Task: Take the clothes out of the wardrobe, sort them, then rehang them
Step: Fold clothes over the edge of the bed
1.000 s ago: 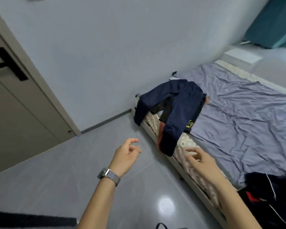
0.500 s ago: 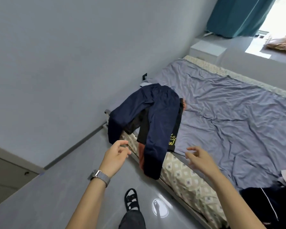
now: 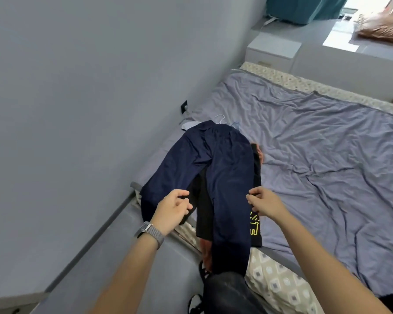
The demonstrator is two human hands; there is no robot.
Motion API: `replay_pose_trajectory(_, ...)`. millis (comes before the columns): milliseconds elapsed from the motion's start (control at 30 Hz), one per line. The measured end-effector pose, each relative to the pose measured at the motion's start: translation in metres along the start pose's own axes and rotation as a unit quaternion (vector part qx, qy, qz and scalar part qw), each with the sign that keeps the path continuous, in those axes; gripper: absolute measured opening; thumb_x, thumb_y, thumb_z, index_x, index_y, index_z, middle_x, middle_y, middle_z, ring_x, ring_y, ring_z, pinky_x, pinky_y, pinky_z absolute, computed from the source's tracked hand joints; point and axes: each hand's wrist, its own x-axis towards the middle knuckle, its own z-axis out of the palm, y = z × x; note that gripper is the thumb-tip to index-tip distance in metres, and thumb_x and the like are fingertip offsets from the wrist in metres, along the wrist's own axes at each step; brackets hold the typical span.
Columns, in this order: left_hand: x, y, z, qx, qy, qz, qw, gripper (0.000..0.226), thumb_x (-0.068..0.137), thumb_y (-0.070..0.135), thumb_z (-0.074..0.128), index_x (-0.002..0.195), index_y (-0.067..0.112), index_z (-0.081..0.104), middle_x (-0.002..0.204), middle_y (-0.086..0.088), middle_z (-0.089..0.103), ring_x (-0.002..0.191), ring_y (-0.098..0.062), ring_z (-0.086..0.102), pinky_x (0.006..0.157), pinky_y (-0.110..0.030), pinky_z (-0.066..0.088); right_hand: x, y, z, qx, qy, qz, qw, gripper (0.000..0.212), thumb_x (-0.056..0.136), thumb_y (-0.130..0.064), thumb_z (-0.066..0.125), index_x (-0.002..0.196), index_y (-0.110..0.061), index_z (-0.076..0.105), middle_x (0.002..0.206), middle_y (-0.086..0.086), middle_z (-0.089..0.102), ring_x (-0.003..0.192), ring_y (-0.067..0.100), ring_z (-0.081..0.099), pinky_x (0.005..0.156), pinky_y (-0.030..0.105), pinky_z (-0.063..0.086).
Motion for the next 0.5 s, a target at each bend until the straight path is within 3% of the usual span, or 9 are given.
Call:
replay_pose_trajectory(133, 0.08, 0.019, -0.012, 0.009, -0.005, -0.003, 1.0, 0.018, 0.094, 0.019, 0.048, 0.109, 0.027, 0.054, 0.082, 0.009, 0.069, 0.078, -0.007, 0.063, 0.076, -0.026, 0.051, 0.081, -0.029, 0.005, -0.006, -0.016, 0.01, 1.0, 0.022, 0.089, -0.028, 0.056, 0.109, -0.018, 0.055, 0.087, 0.009, 0.068, 0.066, 0.019, 0.061, 0.056, 0.03, 0.05)
replay_pose_trajectory(300, 0.177, 0.039, -0.018, -0.013, 0.001, -0.036, 0.999, 0.019, 0.094, 0.017, 0.046, 0.11, 0.024, 0.054, 0.085, 0.005, 0.068, 0.077, -0.009, 0.063, 0.072, -0.025, 0.05, 0.187, -0.047, 0.011, -0.008, -0.038, 0.043, 0.998, 0.023, 0.089, -0.025, 0.056, 0.11, -0.017, 0.056, 0.088, 0.004, 0.066, 0.066, 0.016, 0.061, 0.052, 0.025, 0.049)
replay_pose_trajectory(500, 0.272, 0.058, -0.01, -0.145, 0.012, -0.114, 0.983, 0.017, 0.096, 0.017, 0.045, 0.104, 0.023, 0.059, 0.088, 0.001, 0.067, 0.078, -0.011, 0.062, 0.068, -0.026, 0.052, 0.299, -0.044, 0.016, -0.04, -0.054, 0.098, 0.993, 0.03, 0.089, -0.022, 0.057, 0.117, -0.012, 0.057, 0.087, 0.004, 0.063, 0.068, 0.017, 0.055, 0.056, 0.028, 0.047)
